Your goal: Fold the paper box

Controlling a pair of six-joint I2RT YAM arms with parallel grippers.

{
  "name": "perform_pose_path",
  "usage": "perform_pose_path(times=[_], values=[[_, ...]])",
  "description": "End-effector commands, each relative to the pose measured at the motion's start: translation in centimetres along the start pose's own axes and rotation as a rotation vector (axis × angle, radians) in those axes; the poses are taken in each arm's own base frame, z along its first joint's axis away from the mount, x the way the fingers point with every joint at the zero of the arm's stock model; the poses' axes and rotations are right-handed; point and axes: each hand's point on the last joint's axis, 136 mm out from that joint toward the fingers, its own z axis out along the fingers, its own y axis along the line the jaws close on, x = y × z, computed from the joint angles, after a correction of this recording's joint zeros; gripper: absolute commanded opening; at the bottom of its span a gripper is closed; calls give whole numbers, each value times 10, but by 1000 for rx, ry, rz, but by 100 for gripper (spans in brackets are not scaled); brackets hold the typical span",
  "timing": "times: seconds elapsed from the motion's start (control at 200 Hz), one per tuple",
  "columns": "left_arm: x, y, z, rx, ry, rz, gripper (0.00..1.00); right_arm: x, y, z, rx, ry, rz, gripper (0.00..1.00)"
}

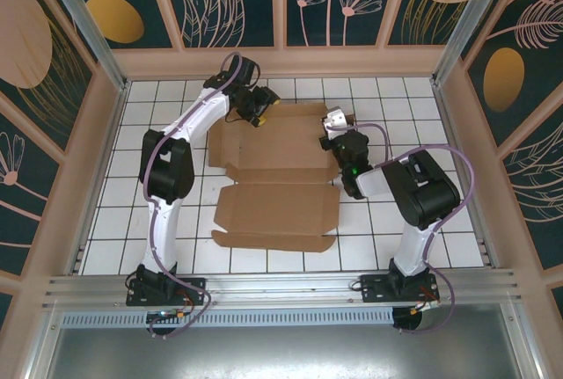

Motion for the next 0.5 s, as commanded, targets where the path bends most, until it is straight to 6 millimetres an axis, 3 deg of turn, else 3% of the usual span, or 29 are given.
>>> perform_pose_path(times=[0.0, 0.215, 0.42, 0.49], values=[[-3, 4, -3, -19, -2, -33, 53, -31, -15, -7, 75, -106, -10, 0], [-3, 6, 0, -10, 1, -43, 32, -33, -17, -10, 96, -118, -4, 0], [-4, 7, -3, -6, -6, -45, 21, -35, -21, -14, 114, -129, -2, 0], [-6, 7, -4, -2, -9, -48, 18, -38, -20, -17, 112, -136, -5, 7]])
